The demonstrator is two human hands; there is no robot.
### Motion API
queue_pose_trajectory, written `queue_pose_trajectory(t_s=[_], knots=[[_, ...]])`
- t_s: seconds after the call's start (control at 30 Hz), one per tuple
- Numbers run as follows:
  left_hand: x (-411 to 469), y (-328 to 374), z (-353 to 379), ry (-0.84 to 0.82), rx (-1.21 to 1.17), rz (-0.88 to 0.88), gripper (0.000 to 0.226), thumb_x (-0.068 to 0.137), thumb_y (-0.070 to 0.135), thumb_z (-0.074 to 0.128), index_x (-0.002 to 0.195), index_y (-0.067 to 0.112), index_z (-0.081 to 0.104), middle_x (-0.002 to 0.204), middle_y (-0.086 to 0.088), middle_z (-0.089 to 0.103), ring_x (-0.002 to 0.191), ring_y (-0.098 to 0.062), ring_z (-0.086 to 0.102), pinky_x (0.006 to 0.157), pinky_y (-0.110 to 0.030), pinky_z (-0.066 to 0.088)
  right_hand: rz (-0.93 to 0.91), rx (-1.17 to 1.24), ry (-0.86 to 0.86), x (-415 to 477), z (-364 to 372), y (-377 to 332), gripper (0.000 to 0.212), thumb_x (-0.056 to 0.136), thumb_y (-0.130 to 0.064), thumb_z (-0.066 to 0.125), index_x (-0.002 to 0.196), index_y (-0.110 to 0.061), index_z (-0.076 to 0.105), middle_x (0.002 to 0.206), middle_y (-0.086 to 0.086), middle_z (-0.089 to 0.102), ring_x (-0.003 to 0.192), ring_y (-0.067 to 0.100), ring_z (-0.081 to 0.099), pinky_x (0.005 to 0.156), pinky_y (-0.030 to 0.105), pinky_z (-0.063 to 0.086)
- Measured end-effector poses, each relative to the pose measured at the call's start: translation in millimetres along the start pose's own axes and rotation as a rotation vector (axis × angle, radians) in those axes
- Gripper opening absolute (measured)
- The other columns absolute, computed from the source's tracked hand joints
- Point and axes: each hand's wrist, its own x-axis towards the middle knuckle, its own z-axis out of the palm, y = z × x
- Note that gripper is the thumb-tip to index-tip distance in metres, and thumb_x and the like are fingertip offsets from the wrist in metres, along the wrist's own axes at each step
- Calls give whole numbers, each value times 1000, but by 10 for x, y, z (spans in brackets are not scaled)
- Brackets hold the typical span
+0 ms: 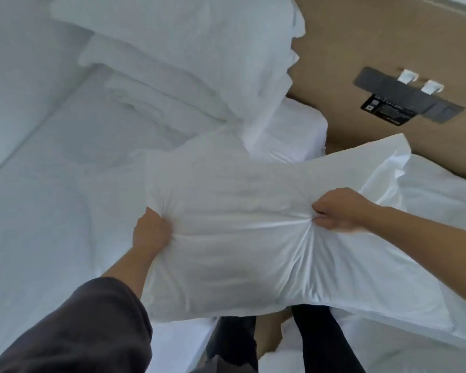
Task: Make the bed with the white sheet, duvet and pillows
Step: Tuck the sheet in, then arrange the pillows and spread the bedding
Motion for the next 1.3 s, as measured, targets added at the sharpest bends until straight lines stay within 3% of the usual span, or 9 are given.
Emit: queue_pose_trajectory(t_s=[0.13, 0.33, 0.4, 0.47, 0.5, 0.57, 0.73, 1.0, 1.3], knots=[[286, -801, -690, 168, -52, -125, 45, 92, 9, 46, 133, -8, 38, 128, -31, 52, 119, -45, 50, 98, -45, 41, -119, 0, 123, 645, -818, -772, 40, 95, -34, 48, 62, -19, 31, 63, -6, 38, 60, 15, 38, 56, 32, 30], [918, -1422, -1411, 439, -80, -313, 46, 95, 18, 43, 136, 0, 31, 139, -26, 41, 129, -44, 39, 104, -54, 33, -191, 231, 223, 1600, -1520, -1469, 34, 95, -33, 55, 67, -18, 42, 68, -3, 47, 78, 25, 52, 72, 37, 41], [1114, -1485, -1303, 282, -38, -228, 69, 97, 35, 47, 152, 14, 12, 156, -20, 17, 141, -41, 21, 111, -57, 25, -128, 272, 182, 1952, -1472, -1600, 25, 93, -42, 58, 108, -22, 55, 107, 1, 55, 109, 29, 53, 87, 38, 44], [1241, -1436, -977, 33, 28, -36, 88, 93, 54, 49, 154, 28, -9, 162, -12, -10, 147, -40, 2, 114, -60, 18, -34, 180, 31, 2234, -1228, -1688, 79, 86, -55, 64, 150, -37, 22, 158, 2, 18, 143, 34, 22, 106, 54, 36], [1288, -1381, -773, -64, 72, 43, 93, 90, 61, 50, 152, 32, -13, 161, -7, -18, 147, -38, -4, 113, -63, 17, 7, 129, -17, 2351, -1080, -1738, 96, 81, -61, 66, 153, -43, 5, 163, -2, -6, 148, 36, 4, 108, 63, 29], [1401, -1240, -369, -187, 142, 132, 100, 85, 68, 51, 150, 38, -18, 159, -1, -26, 148, -34, -11, 110, -68, 18, 46, 61, -35, 2558, -832, -1825, 110, 76, -66, 67, 150, -47, -12, 159, -2, -30, 146, 40, -17, 105, 75, 19], [1758, -1004, 268, -140, 180, 113, 111, 77, 71, 59, 147, 41, -22, 155, -1, -35, 145, -35, -22, 106, -71, 21, 83, -7, 43, 3022, -538, -1807, 122, 70, -72, 66, 147, -45, -24, 153, 5, -40, 140, 45, -31, 97, 83, 6], [1422, -862, 504, -180, 209, 177, 99, 88, 60, 53, 152, 28, -16, 156, -22, -21, 145, -46, -6, 115, -56, 19, 19, -9, 131, 2630, -41, -1590, 105, 81, -69, 57, 151, -41, -17, 158, 1, -31, 144, 38, -26, 107, 76, 7], [559, 796, 977, -189, 410, 681, 81, 96, 50, 46, 153, 34, -9, 159, -14, -21, 147, -35, -16, 120, -48, 9, 508, 196, 126, 1063, 819, -322, 88, 90, -72, 34, 150, -38, -21, 160, 3, -25, 149, 36, -14, 113, 67, 10]])
